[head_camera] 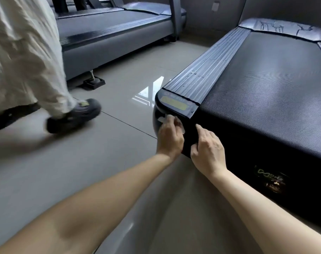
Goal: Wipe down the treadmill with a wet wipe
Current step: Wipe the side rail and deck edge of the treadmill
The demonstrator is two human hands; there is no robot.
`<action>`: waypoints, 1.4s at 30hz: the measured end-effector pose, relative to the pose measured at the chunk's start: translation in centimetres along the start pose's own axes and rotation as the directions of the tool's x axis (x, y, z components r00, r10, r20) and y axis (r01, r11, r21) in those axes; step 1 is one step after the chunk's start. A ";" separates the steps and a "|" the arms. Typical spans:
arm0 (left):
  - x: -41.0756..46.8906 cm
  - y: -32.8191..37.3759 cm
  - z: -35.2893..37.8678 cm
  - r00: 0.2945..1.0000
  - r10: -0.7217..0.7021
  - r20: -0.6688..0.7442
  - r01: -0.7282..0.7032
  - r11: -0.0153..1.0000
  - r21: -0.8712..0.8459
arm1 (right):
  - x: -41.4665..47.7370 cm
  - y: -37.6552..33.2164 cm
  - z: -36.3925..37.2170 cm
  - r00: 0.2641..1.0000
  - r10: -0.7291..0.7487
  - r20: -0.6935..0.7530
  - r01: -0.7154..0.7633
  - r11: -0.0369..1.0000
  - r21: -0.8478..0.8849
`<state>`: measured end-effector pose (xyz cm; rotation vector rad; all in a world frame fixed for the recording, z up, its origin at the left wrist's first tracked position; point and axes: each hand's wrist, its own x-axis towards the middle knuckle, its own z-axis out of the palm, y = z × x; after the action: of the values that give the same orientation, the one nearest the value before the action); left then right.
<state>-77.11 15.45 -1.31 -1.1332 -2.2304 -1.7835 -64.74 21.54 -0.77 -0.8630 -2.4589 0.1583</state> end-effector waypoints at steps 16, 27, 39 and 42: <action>6.9 -0.8 -3.5 0.995 -0.066 -0.077 0.074 0.991 0.109 | 2.4 -1.1 -2.5 0.994 -0.012 0.111 0.018 0.999 -0.048; 5.0 2.9 -2.1 0.817 0.409 0.406 -0.533 0.804 0.264 | 3.1 -0.1 -2.8 0.998 -0.013 0.059 0.012 1.000 0.018; 13.1 -3.5 -8.9 0.847 0.395 0.356 -0.524 0.731 0.436 | 4.9 -1.5 -4.5 0.920 0.143 0.366 -0.140 0.990 -0.034; 11.7 -2.1 -7.5 0.755 0.495 0.429 -0.640 0.699 0.320 | 5.9 -2.3 -4.9 0.880 0.204 0.429 -0.195 0.979 -0.065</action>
<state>-89.64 14.59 5.02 -1.8178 -1.9249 -0.8209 -67.31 23.02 6.64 -1.1996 -2.7746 0.4443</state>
